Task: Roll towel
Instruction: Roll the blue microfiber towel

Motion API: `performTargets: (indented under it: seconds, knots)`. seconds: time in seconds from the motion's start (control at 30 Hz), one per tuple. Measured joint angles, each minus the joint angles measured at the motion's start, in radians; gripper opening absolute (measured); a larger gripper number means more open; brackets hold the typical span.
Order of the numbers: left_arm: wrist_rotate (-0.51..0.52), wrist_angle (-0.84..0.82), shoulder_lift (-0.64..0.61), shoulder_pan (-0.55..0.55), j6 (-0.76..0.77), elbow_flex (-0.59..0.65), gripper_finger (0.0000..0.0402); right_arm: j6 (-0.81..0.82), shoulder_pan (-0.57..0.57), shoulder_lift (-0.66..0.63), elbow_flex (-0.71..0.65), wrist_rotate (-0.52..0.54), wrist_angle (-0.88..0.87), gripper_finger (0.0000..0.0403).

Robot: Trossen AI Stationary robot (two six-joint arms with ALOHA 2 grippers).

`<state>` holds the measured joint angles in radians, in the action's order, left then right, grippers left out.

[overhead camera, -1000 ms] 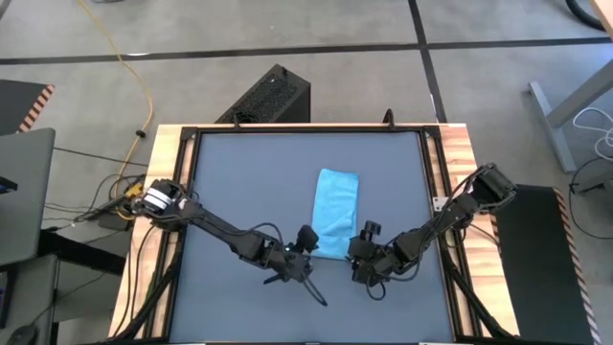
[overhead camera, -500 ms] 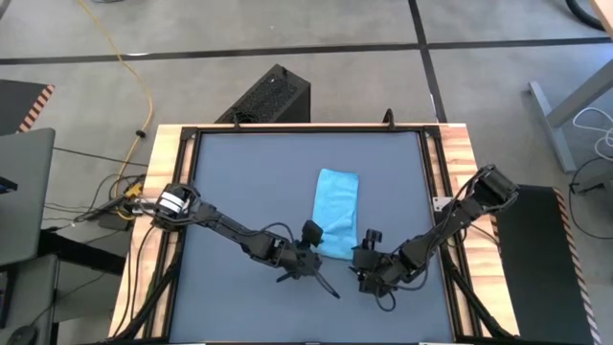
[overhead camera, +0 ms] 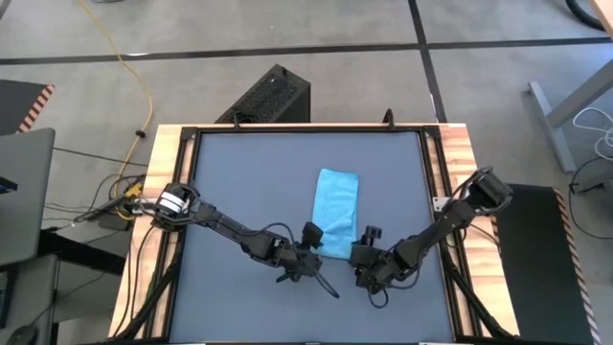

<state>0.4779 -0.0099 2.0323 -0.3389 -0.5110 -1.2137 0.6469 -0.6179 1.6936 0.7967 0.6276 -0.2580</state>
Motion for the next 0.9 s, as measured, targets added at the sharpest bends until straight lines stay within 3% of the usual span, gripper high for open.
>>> performTargets:
  seconds: [0.2,0.57,0.73,0.9]
  knots:
    - [0.000,-0.010,0.000,0.000,0.017,0.000,0.0212,0.014,-0.019,0.077,0.012,0.026,0.026,0.0295]
    - [-0.001,-0.027,-0.001,0.000,0.126,0.000,0.0212,0.019,-0.016,0.059,0.015,0.033,-0.016,0.0283]
    - [0.000,-0.050,-0.001,0.000,0.203,0.000,0.0212,0.047,-0.024,0.059,0.015,0.027,-0.020,0.0253]
    - [-0.003,-0.084,-0.002,0.000,0.309,0.000,0.0212,0.100,-0.040,0.059,0.014,0.017,-0.025,0.0187]
